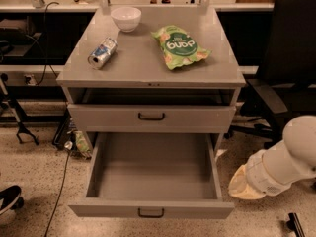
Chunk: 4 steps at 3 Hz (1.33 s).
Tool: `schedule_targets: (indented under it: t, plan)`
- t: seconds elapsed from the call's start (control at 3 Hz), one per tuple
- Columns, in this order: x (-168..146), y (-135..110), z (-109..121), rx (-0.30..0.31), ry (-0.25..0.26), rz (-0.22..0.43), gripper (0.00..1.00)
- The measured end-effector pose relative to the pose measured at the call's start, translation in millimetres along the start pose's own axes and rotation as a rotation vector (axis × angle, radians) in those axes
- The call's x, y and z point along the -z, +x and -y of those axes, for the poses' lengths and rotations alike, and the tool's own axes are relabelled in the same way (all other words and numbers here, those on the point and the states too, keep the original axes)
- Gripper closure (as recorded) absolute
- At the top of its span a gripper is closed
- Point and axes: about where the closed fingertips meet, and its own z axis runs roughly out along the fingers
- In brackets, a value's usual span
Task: Close middle drawer
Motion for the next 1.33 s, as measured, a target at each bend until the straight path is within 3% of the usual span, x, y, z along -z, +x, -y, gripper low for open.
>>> schedule_targets:
  t: [0.67, 1.0, 1.33]
  plan:
    - [-104, 23, -23, -0.048, -0.124, 0.025, 1.00]
    - [-154, 27, -30, -0.094, -0.156, 0.046, 1.00]
    - [-172, 28, -27, -0.113, -0.146, 0.063, 1.00]
